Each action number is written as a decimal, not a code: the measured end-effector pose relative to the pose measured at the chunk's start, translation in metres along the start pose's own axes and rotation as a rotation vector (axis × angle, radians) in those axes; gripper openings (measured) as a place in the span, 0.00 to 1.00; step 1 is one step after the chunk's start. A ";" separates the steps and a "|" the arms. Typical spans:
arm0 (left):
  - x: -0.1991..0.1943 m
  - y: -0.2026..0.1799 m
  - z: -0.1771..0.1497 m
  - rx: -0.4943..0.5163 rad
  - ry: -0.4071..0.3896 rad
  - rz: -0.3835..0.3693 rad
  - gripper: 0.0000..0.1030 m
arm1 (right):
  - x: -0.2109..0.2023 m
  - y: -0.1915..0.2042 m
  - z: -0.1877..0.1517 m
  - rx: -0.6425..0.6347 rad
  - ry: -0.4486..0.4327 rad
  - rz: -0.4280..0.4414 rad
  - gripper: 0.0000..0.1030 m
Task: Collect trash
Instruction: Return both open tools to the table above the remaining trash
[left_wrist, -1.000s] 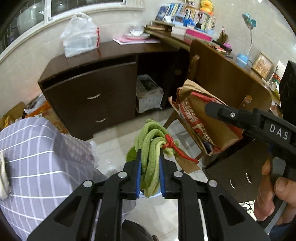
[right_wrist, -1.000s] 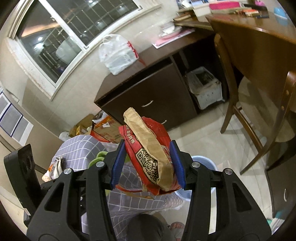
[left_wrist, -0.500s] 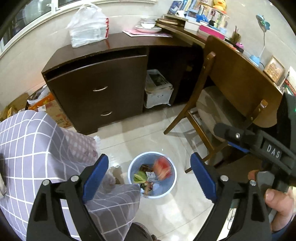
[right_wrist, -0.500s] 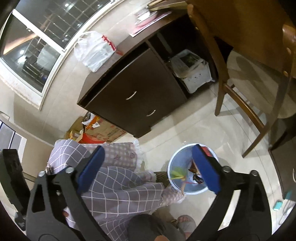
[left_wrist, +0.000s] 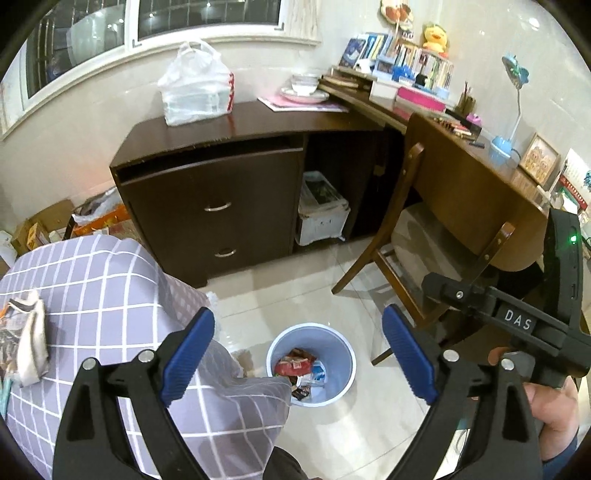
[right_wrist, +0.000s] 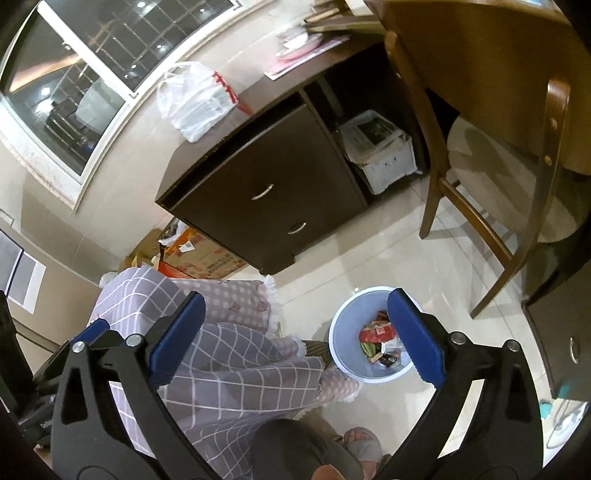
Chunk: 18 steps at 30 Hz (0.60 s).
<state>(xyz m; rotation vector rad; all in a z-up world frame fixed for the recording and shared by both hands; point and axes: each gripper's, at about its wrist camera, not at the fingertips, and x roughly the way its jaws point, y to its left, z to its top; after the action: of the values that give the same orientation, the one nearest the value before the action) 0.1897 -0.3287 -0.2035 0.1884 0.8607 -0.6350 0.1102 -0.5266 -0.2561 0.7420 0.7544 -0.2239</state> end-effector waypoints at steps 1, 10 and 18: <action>-0.005 0.001 0.000 0.000 -0.009 0.000 0.88 | -0.004 0.005 0.000 -0.009 -0.006 -0.003 0.94; -0.056 0.015 -0.004 -0.020 -0.097 0.016 0.88 | -0.041 0.045 -0.003 -0.081 -0.071 -0.008 0.94; -0.103 0.047 -0.019 -0.054 -0.176 0.070 0.90 | -0.071 0.114 -0.015 -0.213 -0.123 0.003 0.94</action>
<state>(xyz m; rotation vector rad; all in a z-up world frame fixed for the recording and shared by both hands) 0.1554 -0.2378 -0.1422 0.1117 0.6979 -0.5538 0.1002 -0.4387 -0.1541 0.5228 0.6481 -0.1815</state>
